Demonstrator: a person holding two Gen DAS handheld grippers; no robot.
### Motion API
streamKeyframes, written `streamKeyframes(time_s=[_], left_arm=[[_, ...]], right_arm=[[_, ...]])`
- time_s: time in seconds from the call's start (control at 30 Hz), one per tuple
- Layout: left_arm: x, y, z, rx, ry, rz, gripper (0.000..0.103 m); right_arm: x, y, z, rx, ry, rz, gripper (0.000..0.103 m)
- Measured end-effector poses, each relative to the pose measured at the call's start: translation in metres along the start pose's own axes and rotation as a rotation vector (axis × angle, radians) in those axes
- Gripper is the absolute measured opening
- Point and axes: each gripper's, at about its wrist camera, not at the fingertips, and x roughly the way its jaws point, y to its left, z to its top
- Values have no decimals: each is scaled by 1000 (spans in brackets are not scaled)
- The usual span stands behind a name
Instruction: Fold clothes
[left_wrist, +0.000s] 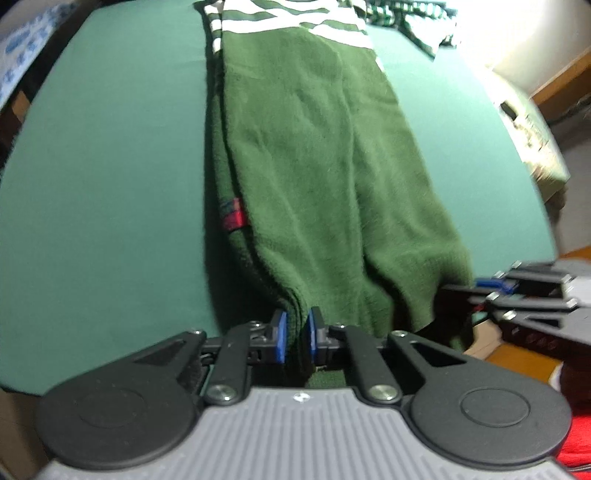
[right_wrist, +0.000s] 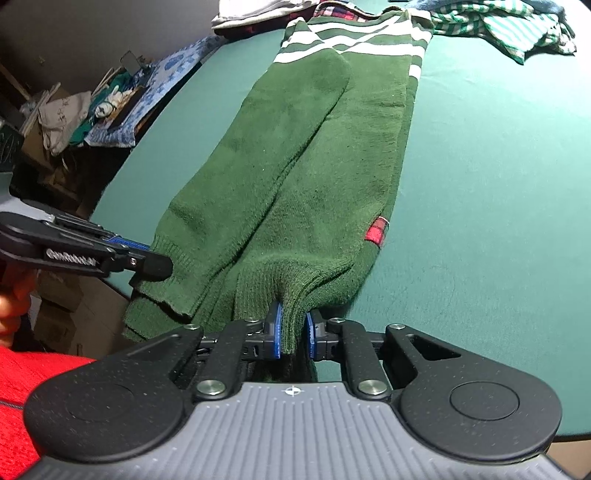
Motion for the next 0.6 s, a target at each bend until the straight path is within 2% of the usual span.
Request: streamKeyframes(time_s=[0.17,0.3,0.37,0.4,0.47,0.6], left_arm=[[2,4,-1,51,23,11,9],[2,12,-10,34,42,1,11],[5,16,-10,26,50,-3,16],[6,17,-10,25,53,-3,19],[9,18,-12,26,63,-7,32],[17,11,-14,60,85,-12,32]], right_arm=[[1,-3,-1,20,19,-2,14],[5,-8,-2,34,46,1,16],[7,-11,-3,53,63,4,20],[7,-13,-3,61,72,4,25],[8,-14,-4,73,90,3,34],[10,-15,-6,91,115,14,34]])
